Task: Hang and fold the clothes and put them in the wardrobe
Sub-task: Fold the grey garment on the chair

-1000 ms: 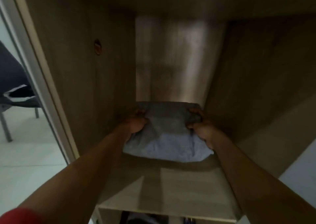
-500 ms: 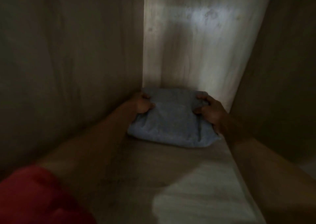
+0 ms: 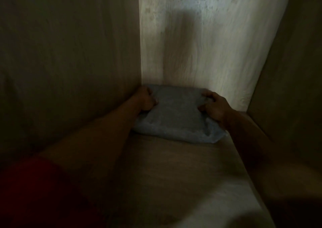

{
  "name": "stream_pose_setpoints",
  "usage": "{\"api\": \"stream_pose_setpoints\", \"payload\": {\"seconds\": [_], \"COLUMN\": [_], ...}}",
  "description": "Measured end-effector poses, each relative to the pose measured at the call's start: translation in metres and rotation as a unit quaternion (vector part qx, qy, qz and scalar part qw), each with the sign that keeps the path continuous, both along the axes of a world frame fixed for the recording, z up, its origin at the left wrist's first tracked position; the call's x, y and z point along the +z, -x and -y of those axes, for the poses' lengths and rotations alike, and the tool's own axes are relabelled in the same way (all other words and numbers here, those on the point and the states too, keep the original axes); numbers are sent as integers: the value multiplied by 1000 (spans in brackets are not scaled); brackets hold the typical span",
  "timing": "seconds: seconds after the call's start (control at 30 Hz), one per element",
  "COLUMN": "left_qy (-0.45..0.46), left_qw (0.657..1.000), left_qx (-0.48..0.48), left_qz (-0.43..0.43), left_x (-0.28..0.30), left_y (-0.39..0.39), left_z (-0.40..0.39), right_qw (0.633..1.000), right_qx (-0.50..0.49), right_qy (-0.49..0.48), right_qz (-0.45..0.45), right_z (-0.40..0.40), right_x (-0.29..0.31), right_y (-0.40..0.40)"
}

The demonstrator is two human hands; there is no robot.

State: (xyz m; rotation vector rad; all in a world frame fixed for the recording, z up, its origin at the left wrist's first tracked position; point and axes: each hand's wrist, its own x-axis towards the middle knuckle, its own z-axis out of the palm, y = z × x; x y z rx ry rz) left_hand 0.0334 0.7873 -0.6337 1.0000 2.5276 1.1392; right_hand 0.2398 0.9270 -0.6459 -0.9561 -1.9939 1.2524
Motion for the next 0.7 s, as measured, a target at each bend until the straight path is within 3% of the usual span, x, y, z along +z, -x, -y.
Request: {"api": "stream_pose_setpoints", "payload": {"seconds": [0.1, 0.2, 0.27, 0.33, 0.4, 0.43, 0.57, 0.7], "left_qy": [44, 86, 95, 91, 113, 134, 173, 157], "left_qw": [995, 971, 931, 902, 904, 916, 953, 954], "left_qx": [2, 0, -7, -18, -59, -78, -87, -65], "left_qz": [-84, -225, -353, -422, -407, -371, -235, -247], "left_x": [1, -4, -5, -2, -3, -7, -31, -34], "left_y": [-1, -7, -11, -17, -22, -23, -16, -19], "left_z": [-3, 0, 3, 4, 5, 5, 3, 7], "right_qw": [999, 993, 960, 901, 865, 864, 892, 906], "right_qx": [-1, -48, -121, -159, -101, -65, -15, -19], "right_qy": [-27, -80, -189, -332, -407, -399, -303, -278], "right_qz": [20, 77, 167, 228, 276, 300, 335, 319], "right_z": [-5, -1, 10, 21, 26, 28, 30, 33], "right_x": [-3, -7, -7, -5, -6, -8, -25, -29], "right_y": [5, 9, 9, 9, 11, 13, 12, 4]}}
